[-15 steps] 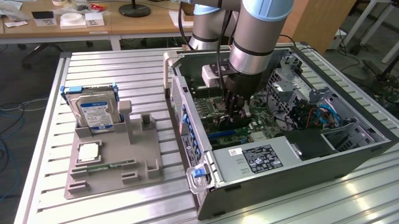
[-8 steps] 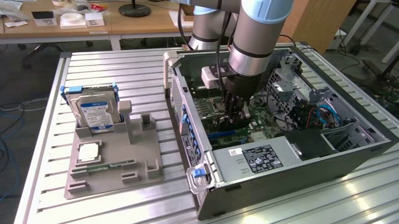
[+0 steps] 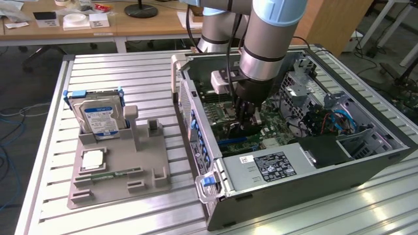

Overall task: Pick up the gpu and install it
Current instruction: 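Insert the gpu into the slot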

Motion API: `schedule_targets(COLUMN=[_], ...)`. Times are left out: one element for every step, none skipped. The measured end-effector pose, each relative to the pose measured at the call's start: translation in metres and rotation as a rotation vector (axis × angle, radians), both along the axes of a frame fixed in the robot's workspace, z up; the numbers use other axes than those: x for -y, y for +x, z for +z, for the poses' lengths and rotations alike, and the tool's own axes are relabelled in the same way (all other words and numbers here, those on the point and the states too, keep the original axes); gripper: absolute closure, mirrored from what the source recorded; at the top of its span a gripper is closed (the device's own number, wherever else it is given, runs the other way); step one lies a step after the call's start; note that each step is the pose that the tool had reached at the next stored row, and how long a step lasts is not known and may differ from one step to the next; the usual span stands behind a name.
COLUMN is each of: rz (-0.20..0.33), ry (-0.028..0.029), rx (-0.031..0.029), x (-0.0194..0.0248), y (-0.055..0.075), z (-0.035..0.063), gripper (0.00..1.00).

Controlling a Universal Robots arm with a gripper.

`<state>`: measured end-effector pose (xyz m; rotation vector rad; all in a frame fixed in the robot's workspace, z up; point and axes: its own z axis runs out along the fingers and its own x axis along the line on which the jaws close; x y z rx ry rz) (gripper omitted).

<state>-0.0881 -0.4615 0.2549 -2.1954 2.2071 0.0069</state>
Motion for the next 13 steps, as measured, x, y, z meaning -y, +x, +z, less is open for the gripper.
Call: schedule_targets(rz=[0.000, 0.000, 0.000, 0.000, 0.000, 0.000, 0.000, 0.000, 0.000, 0.000, 0.000, 0.000, 0.000], ry=[0.0001, -0.0001, -0.0003, -0.0003, -0.0002, -0.0002, -0.0002, -0.0004, -0.0005, -0.0005, -0.0003, -0.0002, -0.0002], rx=[0.0000, -0.0001, -0.0001, -0.0001, -0.0001, -0.0002, -0.0001, -0.0002, -0.0002, -0.0002, -0.0002, -0.0001, -0.0001], x=[0.0000, 0.0000, 0.0000, 0.0000, 0.0000, 0.0000, 0.0000, 0.0001, 0.0001, 0.0001, 0.0000, 0.0000, 0.0000], y=[0.0000, 0.0000, 0.0000, 0.0000, 0.0000, 0.0000, 0.0000, 0.0000, 0.0000, 0.0000, 0.0000, 0.0000, 0.0000], z=[-0.0006, -0.0010, -0.0014, -0.0018, -0.0024, -0.0030, -0.0034, -0.0035, -0.0034, -0.0035, -0.0036, -0.0045, -0.0055], gripper=[0.73, 0.73, 0.73, 0.73, 0.73, 0.73, 0.73, 0.73, 0.73, 0.73, 0.73, 0.73, 0.73])
